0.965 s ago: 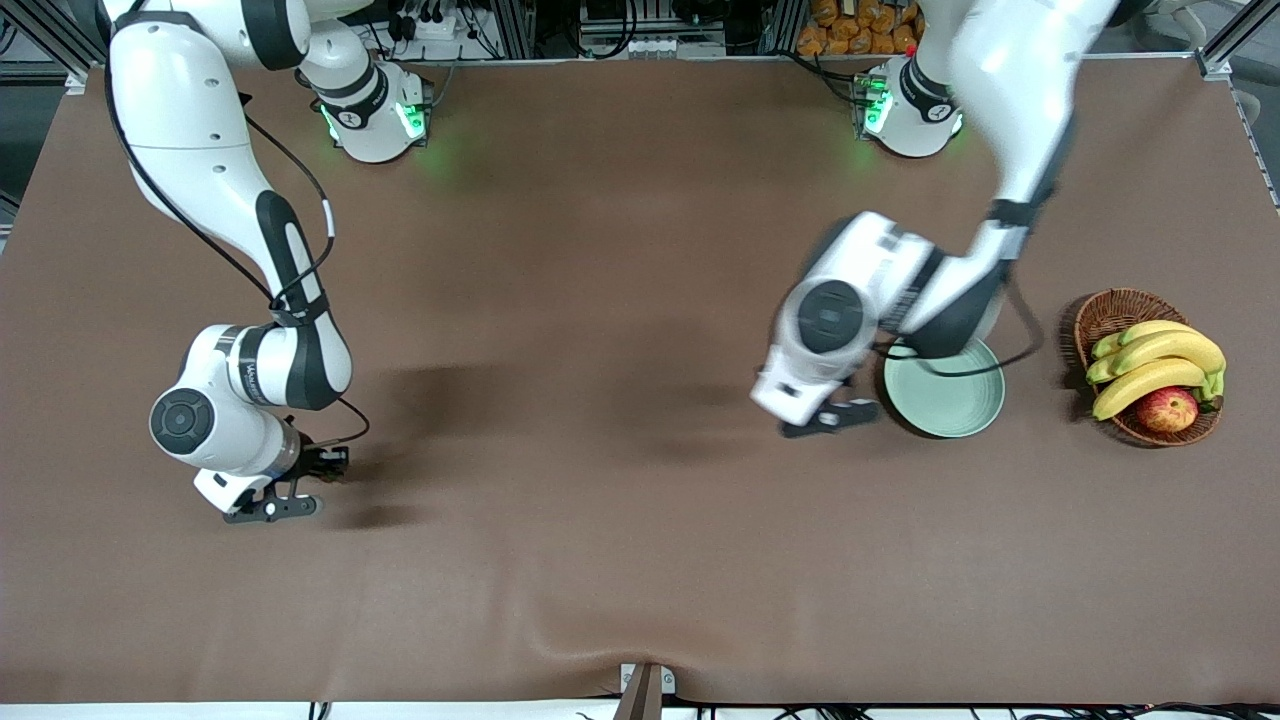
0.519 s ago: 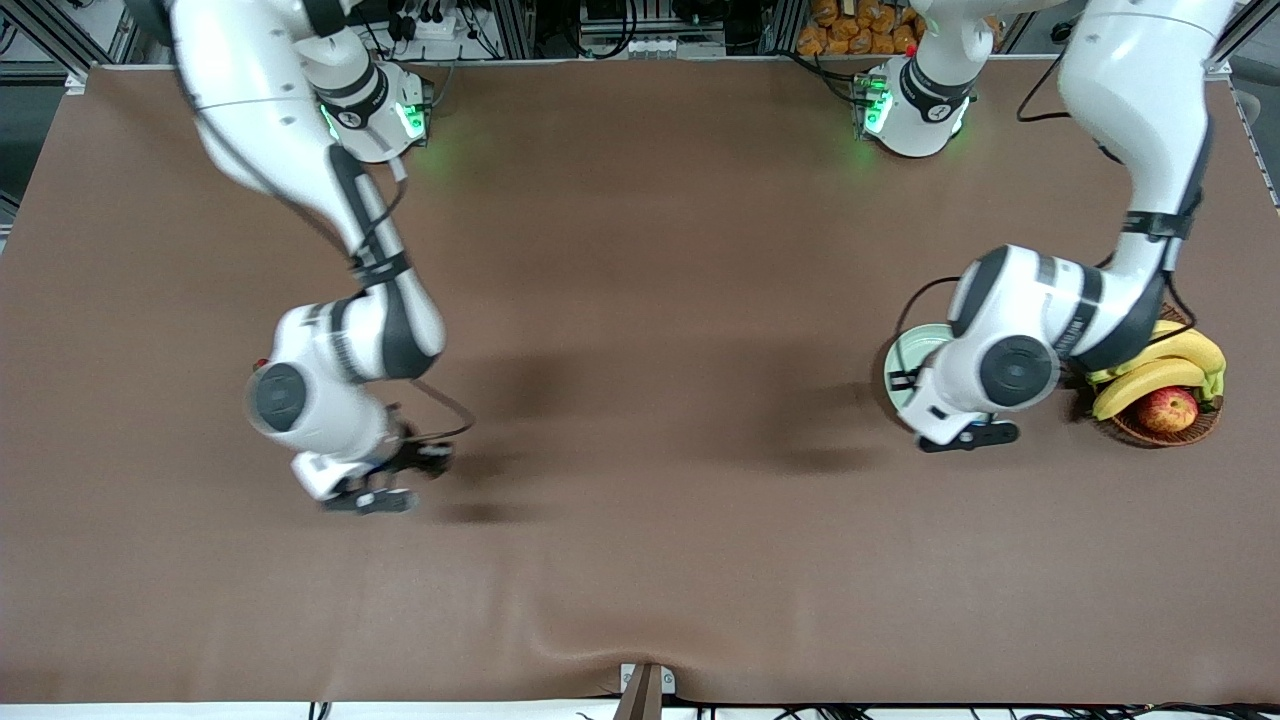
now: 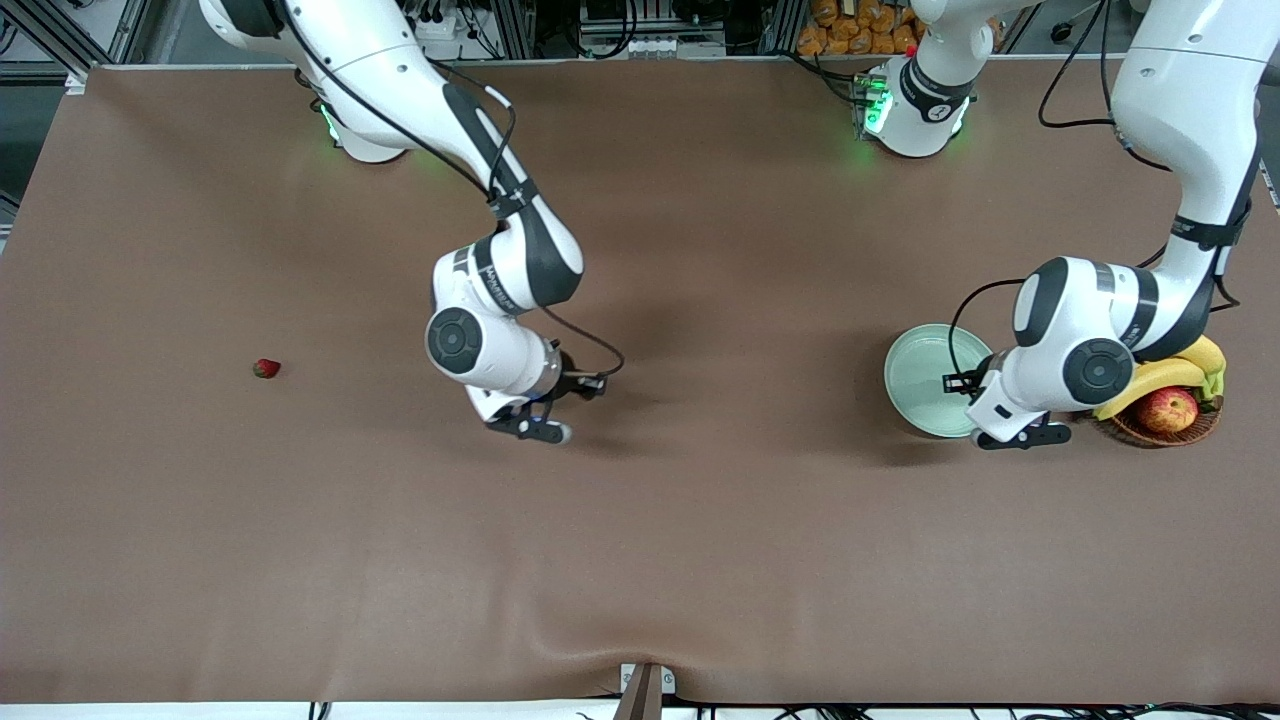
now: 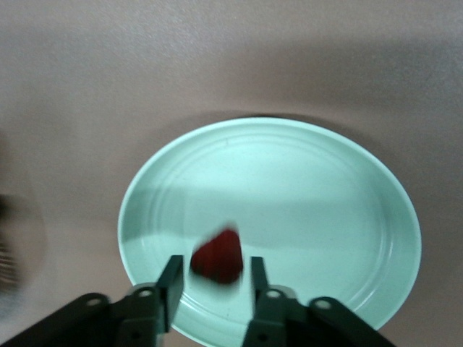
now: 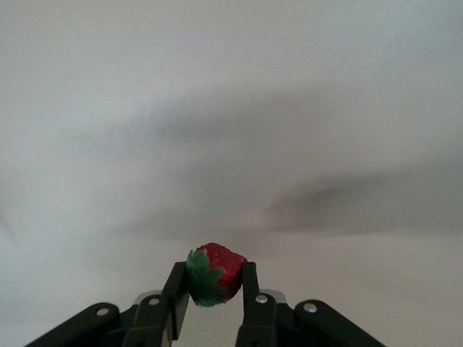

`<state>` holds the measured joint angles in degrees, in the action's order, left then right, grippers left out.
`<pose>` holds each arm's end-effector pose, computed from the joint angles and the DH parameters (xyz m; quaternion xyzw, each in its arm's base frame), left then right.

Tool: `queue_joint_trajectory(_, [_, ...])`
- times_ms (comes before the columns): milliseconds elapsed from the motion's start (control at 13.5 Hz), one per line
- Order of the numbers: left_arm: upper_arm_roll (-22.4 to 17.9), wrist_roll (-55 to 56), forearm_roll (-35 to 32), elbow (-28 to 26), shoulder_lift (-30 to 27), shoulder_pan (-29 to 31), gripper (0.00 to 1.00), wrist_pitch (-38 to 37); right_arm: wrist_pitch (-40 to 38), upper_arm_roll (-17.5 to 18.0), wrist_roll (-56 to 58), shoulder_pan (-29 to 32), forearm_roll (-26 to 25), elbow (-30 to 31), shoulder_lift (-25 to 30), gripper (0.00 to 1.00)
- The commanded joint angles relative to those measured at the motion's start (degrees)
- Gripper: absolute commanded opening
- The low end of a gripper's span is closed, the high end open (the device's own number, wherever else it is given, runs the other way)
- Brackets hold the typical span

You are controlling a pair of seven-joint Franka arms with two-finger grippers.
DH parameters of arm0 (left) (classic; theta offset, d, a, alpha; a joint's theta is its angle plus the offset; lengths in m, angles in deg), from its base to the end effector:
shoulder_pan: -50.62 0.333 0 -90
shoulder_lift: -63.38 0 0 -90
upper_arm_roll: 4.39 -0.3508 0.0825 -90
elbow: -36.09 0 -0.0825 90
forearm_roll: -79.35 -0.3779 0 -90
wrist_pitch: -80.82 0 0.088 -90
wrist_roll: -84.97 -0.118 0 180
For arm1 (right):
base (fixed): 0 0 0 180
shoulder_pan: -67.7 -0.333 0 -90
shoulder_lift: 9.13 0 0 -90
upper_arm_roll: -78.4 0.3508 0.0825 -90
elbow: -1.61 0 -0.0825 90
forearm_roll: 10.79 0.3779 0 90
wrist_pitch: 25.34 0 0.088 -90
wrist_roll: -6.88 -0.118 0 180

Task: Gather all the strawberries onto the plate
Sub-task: 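Set the second strawberry mid-table with the right gripper while the left gripper returns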

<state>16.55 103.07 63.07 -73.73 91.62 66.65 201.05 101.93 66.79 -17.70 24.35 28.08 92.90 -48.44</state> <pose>0.6039 -0.0245 0.2545 -0.9903 -0.0345 0.1247 0.0507 0.5810 0.4159 0.2574 -0.9717 0.1268 0.1060 0.1688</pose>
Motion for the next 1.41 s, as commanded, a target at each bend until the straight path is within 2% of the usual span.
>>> queue_joint_trajectory(0, [1.29,0.35,-0.68,-0.31,-3.01,-0.39,1.00,-0.34,-0.19,1.58,-0.55,-1.99,4.02,0.64,0.28,0.15])
queue_joint_trajectory(148, [4.44,1.40,-0.42,0.39,-4.33,-0.39,1.00,-1.65,-0.19,2.81,-0.64,-3.31,4.02,0.73,-0.07,0.20])
queue_joint_trajectory(223, [6.46,2.97,-0.33,1.36,-4.51,-0.57,1.00,-3.05,-0.19,3.34,-0.73,-3.93,4.02,0.73,-0.24,0.26])
queue_joint_trajectory(297, [8.83,5.51,-0.24,2.23,-4.25,-0.57,1.00,-4.37,0.08,3.52,-0.73,-4.63,4.02,0.81,-0.59,0.43])
queue_joint_trajectory(371, [10.77,8.41,-0.33,2.59,-3.99,-0.92,1.00,-4.64,0.25,3.44,-0.73,-5.25,4.02,0.82,-0.68,0.70])
queue_joint_trajectory(445, [12.44,11.40,-0.33,2.60,-3.55,-1.27,1.00,-4.65,0.17,3.44,-0.73,-5.25,4.02,0.90,-0.77,0.91])
queue_joint_trajectory(519, [13.24,13.95,-0.33,2.68,-3.11,-2.40,1.00,-4.65,-0.10,3.44,-0.73,-4.99,4.02,0.90,-0.69,1.00])
queue_joint_trajectory(816, [13.34,25.19,-0.42,6.62,1.89,-10.30,1.00,-4.12,-0.36,3.44,-0.47,-3.42,3.76,0.82,0.45,1.00])
queue_joint_trajectory(965, [13.34,32.04,-0.33,10.05,4.96,-15.40,1.00,-4.12,-1.49,3.35,-0.29,1.31,2.44,0.90,2.65,1.00])
queue_joint_trajectory(1113, [13.25,40.30,-0.33,14.17,8.91,-20.32,1.00,-3.94,-5.71,3.35,-0.20,7.46,-3.24,0.82,5.63,1.00])
queue_joint_trajectory(1335, [12.90,49.03,-0.59,19.36,13.67,-26.13,1.00,-2.90,-11.33,3.44,1.20,15.11,-15.98,0.82,10.64,1.00])
